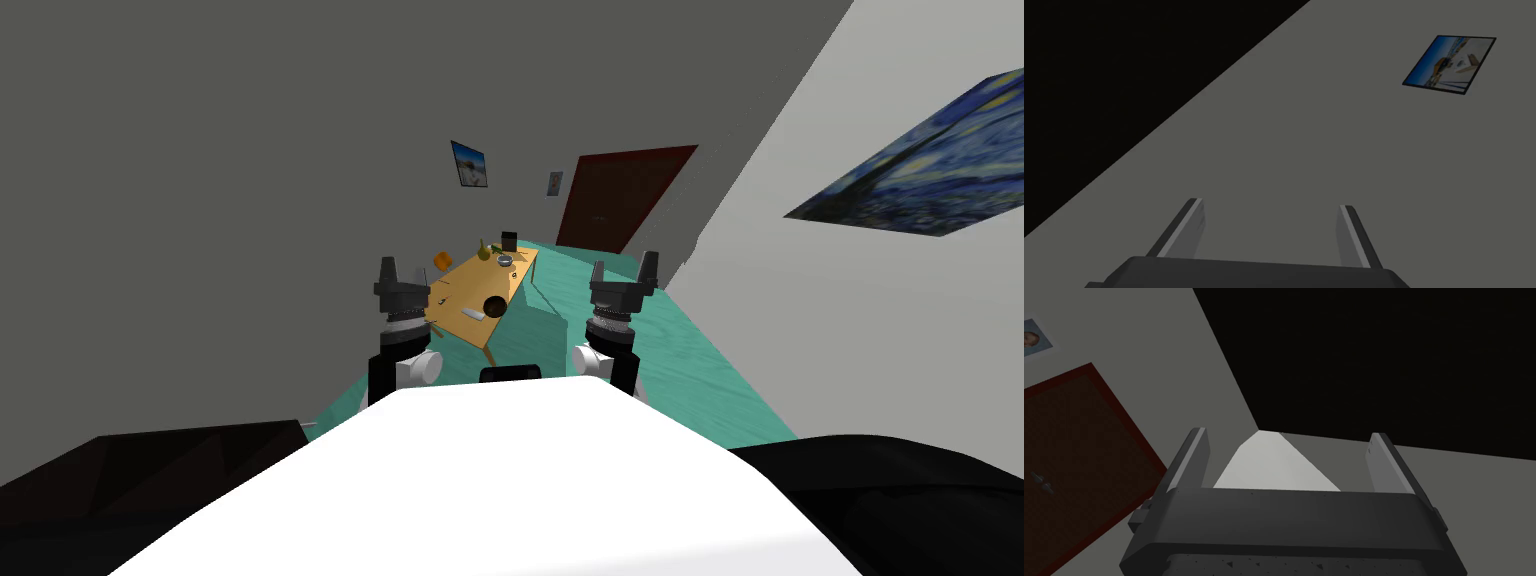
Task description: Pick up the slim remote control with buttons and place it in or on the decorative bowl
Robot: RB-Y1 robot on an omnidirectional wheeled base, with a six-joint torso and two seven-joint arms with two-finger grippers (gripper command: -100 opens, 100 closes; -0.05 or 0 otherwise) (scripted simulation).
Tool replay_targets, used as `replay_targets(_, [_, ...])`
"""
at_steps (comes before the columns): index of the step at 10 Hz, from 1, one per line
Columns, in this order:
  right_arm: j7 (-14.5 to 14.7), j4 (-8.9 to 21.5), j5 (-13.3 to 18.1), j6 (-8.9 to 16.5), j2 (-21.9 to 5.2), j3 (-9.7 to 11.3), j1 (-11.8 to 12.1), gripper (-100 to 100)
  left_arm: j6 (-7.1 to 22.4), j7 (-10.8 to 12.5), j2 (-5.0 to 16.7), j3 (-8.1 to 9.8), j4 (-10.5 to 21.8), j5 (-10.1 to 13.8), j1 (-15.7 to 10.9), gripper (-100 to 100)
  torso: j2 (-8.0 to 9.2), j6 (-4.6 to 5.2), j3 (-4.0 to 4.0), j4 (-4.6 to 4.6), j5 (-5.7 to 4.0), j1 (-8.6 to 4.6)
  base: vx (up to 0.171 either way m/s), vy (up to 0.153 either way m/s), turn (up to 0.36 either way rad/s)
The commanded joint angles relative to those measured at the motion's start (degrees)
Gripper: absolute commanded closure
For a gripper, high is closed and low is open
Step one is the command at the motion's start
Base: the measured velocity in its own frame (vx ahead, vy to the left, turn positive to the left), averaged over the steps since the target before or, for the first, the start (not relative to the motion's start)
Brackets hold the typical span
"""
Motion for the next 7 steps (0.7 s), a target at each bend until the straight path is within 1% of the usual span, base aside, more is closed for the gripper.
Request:
replay_targets(1, [0.00, 0.00, 0.00, 0.00, 0.00, 0.00, 0.00, 0, 1.43, -0.75, 2.34, 0.86, 1.91, 0.61, -0.96, -100, 0.00, 0.00, 0.00, 0.00, 0.00, 0.00, -0.012, -0.008, -0.024])
replay_targets(3, [0.00, 0.00, 0.00, 0.00, 0.00, 0.00, 0.00, 0, 3.46, -1.82, 4.58, 2.13, 4.67, 1.49, -2.40, -100, 0.07, 0.00, 0.04, 0.01, 0.00, -0.02, -0.030, -0.016, -0.030])
replay_targets(5, [0.00, 0.00, 0.00, 0.00, 0.00, 0.00, 0.00, 0, 6.18, -3.25, 7.00, 3.87, 7.78, 2.69, -4.37, -100, 0.11, 0.01, 0.06, 0.02, -0.01, -0.06, -0.041, -0.023, -0.025])
replay_targets(6, [0.00, 0.00, 0.00, 0.00, 0.00, 0.00, -0.01, 0, 6.18, -3.25, 7.00, 3.87, 8.36, 2.69, -4.37, -100, 0.16, 0.00, 0.09, 0.03, -0.01, -0.05, -0.031, -0.014, -0.005])
replay_targets(7, [0.00, 0.00, 0.00, 0.00, 0.00, 0.00, 0.00, 0, 7.76, -4.08, 8.28, 4.89, 9.92, 3.40, -5.53, -100, 0.12, 0.00, 0.07, 0.03, -0.01, -0.03, -0.027, -0.017, -0.011])
